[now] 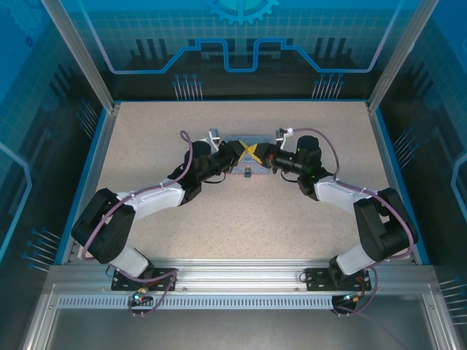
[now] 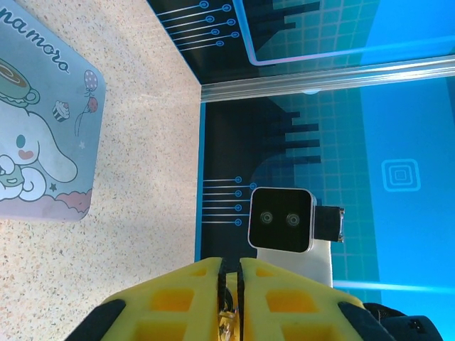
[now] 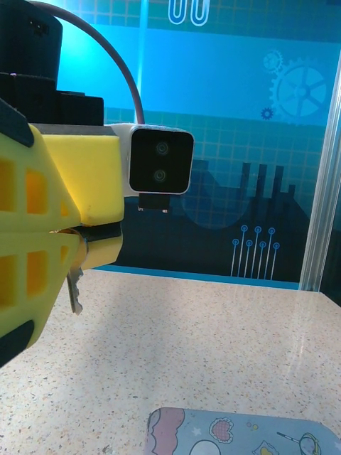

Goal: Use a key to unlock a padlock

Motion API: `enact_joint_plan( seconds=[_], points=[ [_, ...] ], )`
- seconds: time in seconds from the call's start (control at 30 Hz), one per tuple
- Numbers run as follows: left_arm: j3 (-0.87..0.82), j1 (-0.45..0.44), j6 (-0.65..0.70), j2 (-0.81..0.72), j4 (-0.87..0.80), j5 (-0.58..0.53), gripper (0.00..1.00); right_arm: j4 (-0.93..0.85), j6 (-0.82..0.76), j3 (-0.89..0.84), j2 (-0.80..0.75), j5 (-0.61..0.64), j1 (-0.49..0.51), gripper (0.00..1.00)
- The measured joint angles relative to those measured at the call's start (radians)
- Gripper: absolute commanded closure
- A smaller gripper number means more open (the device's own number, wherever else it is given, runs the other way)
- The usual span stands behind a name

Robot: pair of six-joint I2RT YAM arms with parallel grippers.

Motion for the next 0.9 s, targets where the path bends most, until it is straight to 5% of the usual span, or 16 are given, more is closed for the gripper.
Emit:
enact_joint_plan(
  seconds=[0.13,0.4,0.73,0.9],
  points=[
    [0.0,0.0,0.016,0.0,-0.001,-0.002,0.71,-0.001,0.0,0.0,-0.001,0.0,0.0,1.0],
    [0.0,0.0,0.023,0.0,-0.001,-0.002,0.72,-0.016,-0.001,0.0,-0.008,-0.004,0.0,1.0],
    [0.0,0.0,0.03,0.0,-0.001,-0.002,0.83,-0.024,-0.004,0.0,-0.015,-0.009,0.0,1.0],
    [0.0,0.0,0.047,0.0,-0.003,-0.005,1.0,-0.036,-0.011,-0.002,-0.019,-0.011,0.0,1.0]
  ],
)
